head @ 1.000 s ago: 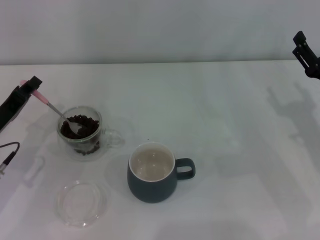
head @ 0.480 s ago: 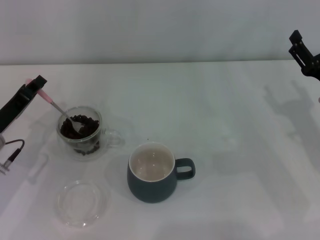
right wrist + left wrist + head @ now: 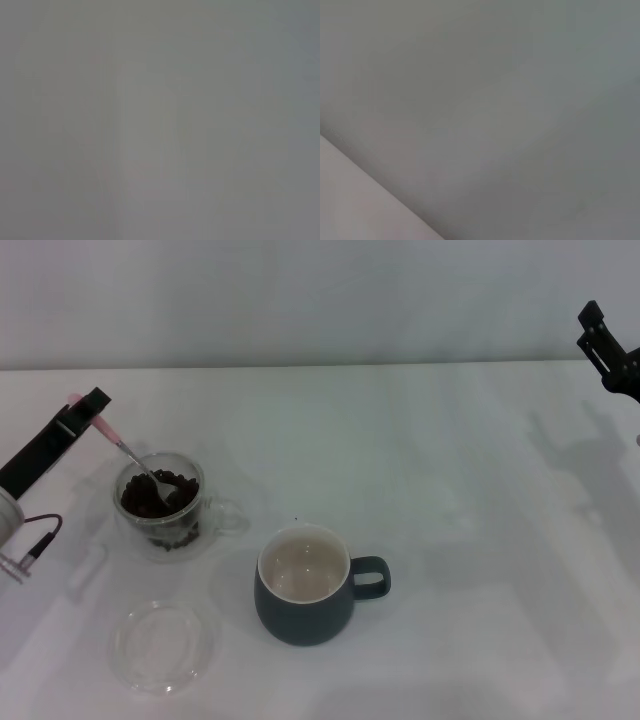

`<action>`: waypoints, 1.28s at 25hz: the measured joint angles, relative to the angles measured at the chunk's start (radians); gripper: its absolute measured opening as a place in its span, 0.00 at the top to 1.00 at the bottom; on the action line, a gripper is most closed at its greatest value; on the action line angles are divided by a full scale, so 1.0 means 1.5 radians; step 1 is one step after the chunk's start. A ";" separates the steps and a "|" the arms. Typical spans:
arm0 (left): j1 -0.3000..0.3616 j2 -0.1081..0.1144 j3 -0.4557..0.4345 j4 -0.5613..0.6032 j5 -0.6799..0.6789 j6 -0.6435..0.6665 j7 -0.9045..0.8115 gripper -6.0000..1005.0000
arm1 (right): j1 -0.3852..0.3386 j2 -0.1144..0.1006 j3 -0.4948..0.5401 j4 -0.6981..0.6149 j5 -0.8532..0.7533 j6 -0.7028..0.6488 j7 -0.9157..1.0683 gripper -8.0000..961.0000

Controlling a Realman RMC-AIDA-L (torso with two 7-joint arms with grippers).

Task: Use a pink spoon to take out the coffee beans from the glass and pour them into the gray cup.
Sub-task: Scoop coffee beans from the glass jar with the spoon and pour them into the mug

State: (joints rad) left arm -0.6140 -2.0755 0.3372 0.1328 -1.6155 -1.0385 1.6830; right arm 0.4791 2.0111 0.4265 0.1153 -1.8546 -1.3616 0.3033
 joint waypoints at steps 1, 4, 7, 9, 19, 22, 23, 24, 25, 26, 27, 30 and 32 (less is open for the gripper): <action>-0.001 0.000 0.000 -0.002 0.000 0.000 0.000 0.86 | 0.000 0.000 0.000 0.000 0.000 0.000 0.000 0.09; -0.002 0.000 0.000 -0.005 0.000 0.000 -0.002 0.86 | 0.002 0.000 0.000 0.001 0.000 0.000 0.000 0.09; -0.002 0.000 0.000 -0.010 -0.002 0.000 -0.006 0.86 | 0.002 0.000 0.000 0.000 0.000 0.000 0.000 0.09; -0.001 0.000 -0.002 -0.013 -0.005 0.000 -0.010 0.86 | 0.003 0.000 0.000 0.000 0.000 0.000 0.000 0.09; 0.028 0.000 -0.006 -0.015 -0.049 -0.016 -0.042 0.86 | 0.004 -0.001 0.000 0.000 0.000 0.000 -0.002 0.09; 0.039 0.000 -0.007 -0.015 -0.062 -0.036 -0.050 0.86 | 0.004 -0.001 0.000 0.000 0.000 0.000 -0.003 0.09; 0.042 0.000 -0.007 -0.015 -0.065 -0.043 -0.051 0.86 | 0.004 -0.001 0.000 0.000 0.000 0.000 -0.003 0.09; 0.042 0.000 -0.007 -0.015 -0.065 -0.043 -0.051 0.86 | 0.004 -0.002 0.000 0.000 0.000 0.000 -0.003 0.09; 0.050 0.001 -0.007 -0.014 -0.073 -0.068 -0.057 0.86 | 0.004 -0.002 0.000 0.000 0.000 0.000 -0.003 0.09; 0.051 0.001 -0.007 -0.014 -0.074 -0.072 -0.057 0.86 | 0.004 -0.002 0.000 0.000 0.000 0.000 -0.004 0.09; 0.053 0.001 -0.007 -0.014 -0.076 -0.078 -0.058 0.86 | 0.005 -0.002 0.000 0.000 0.000 0.000 -0.004 0.09; 0.062 0.001 -0.007 -0.014 -0.078 -0.108 -0.062 0.86 | 0.005 -0.002 0.000 0.000 0.000 0.000 -0.005 0.09; 0.066 0.001 -0.007 -0.014 -0.078 -0.128 -0.064 0.86 | 0.005 -0.002 0.000 0.000 0.000 0.000 -0.005 0.09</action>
State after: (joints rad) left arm -0.5154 -2.0738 0.3270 0.1125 -1.7329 -1.2298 1.5865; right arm 0.4866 2.0079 0.4265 0.1150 -1.8546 -1.3623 0.2962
